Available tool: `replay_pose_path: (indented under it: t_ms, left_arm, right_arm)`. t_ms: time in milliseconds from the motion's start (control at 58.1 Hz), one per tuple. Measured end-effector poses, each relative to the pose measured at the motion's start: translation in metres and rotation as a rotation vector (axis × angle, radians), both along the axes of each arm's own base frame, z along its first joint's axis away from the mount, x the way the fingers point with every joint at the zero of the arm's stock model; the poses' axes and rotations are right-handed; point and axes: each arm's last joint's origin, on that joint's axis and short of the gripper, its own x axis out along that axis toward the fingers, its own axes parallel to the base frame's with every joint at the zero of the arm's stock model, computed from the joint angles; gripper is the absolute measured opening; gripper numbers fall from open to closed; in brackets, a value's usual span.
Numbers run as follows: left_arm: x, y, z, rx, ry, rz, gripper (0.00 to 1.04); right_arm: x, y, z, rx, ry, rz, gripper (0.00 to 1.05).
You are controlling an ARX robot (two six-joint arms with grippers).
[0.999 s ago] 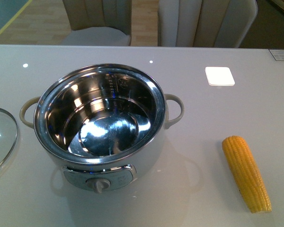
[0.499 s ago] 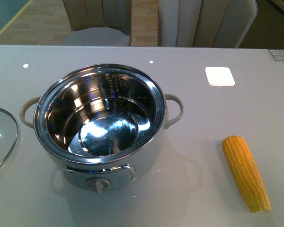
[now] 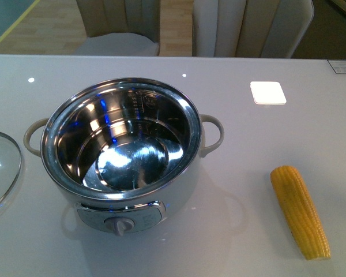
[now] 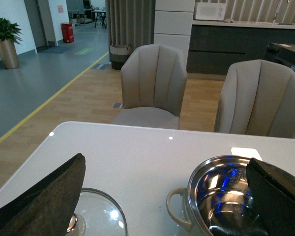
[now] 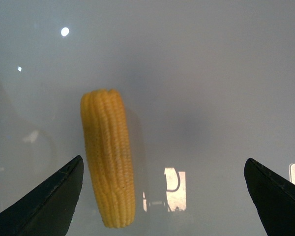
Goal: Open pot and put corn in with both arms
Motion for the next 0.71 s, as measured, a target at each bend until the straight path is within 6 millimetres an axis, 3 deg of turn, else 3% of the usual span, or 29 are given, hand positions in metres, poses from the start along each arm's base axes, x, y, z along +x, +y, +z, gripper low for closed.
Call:
replay_pose_path:
  t_ms: [103, 310, 706]
  left_arm:
    - [0.000, 0.000, 0.000, 0.000, 0.000, 0.000, 0.98]
    - [0.000, 0.000, 0.000, 0.000, 0.000, 0.000, 0.98]
    - [0.000, 0.000, 0.000, 0.000, 0.000, 0.000, 0.98]
  right_arm:
    - [0.011, 0.008, -0.030, -0.003, 0.121, 0.127, 0.96]
    - [0.035, 0.019, -0.061, -0.052, 0.210, 0.276, 0.96]
    - [0.058, 0.033, -0.101, -0.076, 0.294, 0.351, 0.96]
